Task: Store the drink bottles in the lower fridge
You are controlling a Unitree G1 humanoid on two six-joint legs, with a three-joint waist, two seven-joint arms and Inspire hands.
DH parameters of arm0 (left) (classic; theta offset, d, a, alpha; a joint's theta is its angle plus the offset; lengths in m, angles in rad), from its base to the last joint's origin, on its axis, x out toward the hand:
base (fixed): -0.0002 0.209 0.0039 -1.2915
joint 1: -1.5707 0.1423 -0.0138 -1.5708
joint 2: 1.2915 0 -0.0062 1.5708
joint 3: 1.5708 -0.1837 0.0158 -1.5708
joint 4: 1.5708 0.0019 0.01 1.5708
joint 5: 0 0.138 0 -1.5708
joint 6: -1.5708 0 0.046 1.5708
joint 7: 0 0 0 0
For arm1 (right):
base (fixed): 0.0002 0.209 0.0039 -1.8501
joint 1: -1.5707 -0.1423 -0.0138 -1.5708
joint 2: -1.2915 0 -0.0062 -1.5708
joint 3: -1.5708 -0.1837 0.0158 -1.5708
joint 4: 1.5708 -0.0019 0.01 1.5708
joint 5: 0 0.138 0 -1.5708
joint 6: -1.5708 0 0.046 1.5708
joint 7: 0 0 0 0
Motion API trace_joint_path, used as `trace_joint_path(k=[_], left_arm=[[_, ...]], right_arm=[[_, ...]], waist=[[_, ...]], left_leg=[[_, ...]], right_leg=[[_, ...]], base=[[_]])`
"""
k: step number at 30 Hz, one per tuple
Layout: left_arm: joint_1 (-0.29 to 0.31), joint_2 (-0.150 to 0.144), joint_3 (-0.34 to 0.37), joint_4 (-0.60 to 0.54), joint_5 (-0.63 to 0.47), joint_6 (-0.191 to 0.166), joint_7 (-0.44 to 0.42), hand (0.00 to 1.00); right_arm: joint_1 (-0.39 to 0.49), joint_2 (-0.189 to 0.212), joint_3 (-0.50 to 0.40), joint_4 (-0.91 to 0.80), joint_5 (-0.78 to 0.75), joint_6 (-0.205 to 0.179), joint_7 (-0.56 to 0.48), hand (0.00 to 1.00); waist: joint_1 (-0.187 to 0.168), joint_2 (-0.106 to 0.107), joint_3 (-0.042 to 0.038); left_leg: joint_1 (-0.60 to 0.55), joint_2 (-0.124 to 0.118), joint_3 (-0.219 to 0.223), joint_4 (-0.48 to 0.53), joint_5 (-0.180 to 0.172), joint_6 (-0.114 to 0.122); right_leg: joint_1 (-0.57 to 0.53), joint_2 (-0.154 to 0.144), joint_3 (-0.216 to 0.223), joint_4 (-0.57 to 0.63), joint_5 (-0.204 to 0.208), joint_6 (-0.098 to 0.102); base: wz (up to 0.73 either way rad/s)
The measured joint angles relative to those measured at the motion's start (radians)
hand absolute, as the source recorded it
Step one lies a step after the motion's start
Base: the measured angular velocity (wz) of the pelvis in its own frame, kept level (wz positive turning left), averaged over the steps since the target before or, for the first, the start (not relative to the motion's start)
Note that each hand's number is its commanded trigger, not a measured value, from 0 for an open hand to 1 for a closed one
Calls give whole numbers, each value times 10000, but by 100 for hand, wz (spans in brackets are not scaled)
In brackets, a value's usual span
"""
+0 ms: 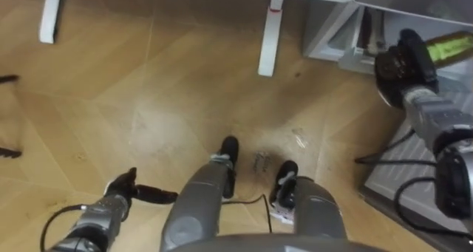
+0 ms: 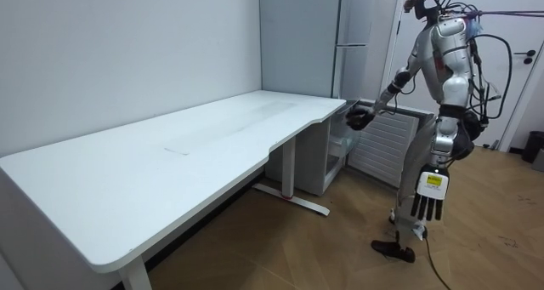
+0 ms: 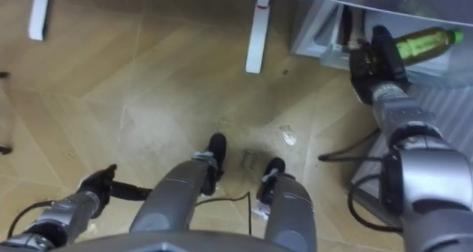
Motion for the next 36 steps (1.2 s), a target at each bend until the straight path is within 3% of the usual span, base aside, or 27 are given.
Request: trace_joint_path(k=[8, 11, 17, 29, 36], left_arm=[[28, 93, 5, -3, 28, -9, 177, 0], [26, 154, 11, -6, 21, -13, 169, 0], [38, 225, 10, -3, -3, -6, 108, 0], [231, 247, 7, -2, 36, 381, 105, 0], [218, 259, 54, -7, 104, 384, 81, 0]], right_arm=[[-119, -393, 20, -2, -255, -43, -297, 0], [-120, -498, 26, -2, -575, -70, -339, 0], [-146, -655, 25, -5, -775, -64, -501, 0], [-291, -723, 23, 110, -789, 207, -670, 0], [-282, -728, 30, 128, -930, 252, -653, 0]], waist=[[73, -65, -43], [113, -142, -92], [242, -146, -94], [219, -186, -118], [200, -205, -120]], left_leg=[[24, -4, 76, 11, 19, 27], [56, 12, 96, 25, 21, 25], [24, 23, 91, 143, 27, 40], [48, 14, 93, 163, 75, 64], [184, 37, 95, 194, 72, 64]], right_leg=[[25, -18, 23, 88, 5, 8], [44, -12, 34, 122, 4, 6], [43, -11, 30, 137, -4, 12], [75, -25, 10, 178, 10, 10], [239, 7, 13, 129, 29, 12]], base=[[0], [0], [0], [0], [0]])
